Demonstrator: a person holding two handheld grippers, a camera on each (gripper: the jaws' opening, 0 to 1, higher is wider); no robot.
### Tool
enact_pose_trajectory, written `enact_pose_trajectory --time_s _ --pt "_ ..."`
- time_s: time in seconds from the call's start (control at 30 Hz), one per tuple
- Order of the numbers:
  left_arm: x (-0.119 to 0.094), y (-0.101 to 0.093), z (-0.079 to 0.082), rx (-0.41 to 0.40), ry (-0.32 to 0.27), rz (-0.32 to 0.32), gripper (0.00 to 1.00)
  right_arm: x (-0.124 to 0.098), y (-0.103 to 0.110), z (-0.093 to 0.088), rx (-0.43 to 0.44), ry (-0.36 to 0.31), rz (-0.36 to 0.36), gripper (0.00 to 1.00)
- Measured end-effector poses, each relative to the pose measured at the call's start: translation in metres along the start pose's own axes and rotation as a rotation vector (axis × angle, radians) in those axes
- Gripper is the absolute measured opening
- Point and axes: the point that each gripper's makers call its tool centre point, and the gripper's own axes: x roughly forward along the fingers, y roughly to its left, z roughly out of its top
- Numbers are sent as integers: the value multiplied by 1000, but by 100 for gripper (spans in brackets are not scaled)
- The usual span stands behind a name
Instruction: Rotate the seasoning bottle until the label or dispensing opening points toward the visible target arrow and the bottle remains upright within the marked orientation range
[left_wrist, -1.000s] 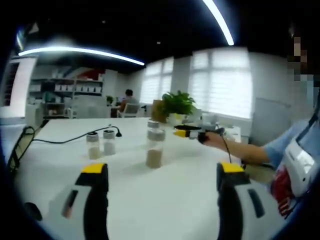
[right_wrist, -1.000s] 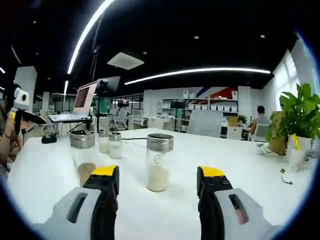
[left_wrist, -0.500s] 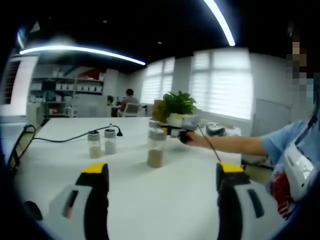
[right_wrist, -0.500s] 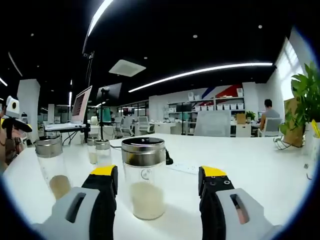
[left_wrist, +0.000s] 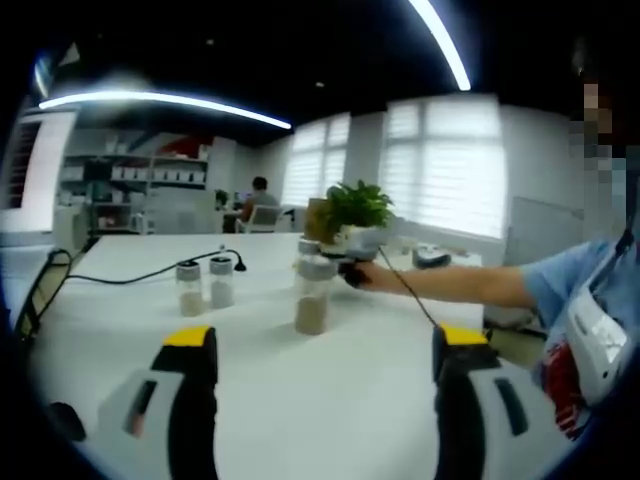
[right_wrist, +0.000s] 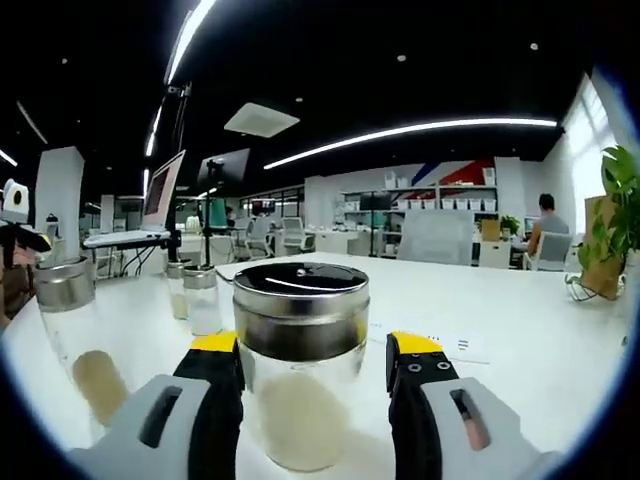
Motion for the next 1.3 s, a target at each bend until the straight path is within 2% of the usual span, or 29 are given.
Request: enact_pose_trajectory --time_s 0.1,0.2,0.33,0.47,0.57,0.63,0.77,0.87,0.93,0.97,1.07,1.3 --pt "1 0 -1 1 1 -2 94 3 6 1 -1 -9 24 47" --pt "2 0 -3 0 10 1 94 5 5 2 6 -25 7 46" --pt "1 0 -2 0 4 -1 94 4 4 2 19 -12 -4 45" --pt "1 1 -3 0 7 1 94 3 5 2 -14 -10 -4 45" --pt "0 2 -2 -2 2 3 94 2 5 1 37 15 -22 45" --pt "0 3 -1 -2 -4 9 94 3 7 2 5 26 -30 45" --pt "-1 5 0 -8 -8 11 94 0 14 3 -25 41 -3 45" --pt "-1 6 -1 -9 -7 16 94 -5 16 2 -41 59 -16 45" --pt "0 7 -3 -10 0 15 94 -12 19 3 15 48 -16 45" --pt "0 6 -3 -12 2 13 94 -14 24 4 46 32 6 45" --pt "1 6 -4 -13 3 12 94 -30 32 3 77 22 28 45" --pt "4 2 -6 -16 9 7 94 -59 64 7 56 10 94 45"
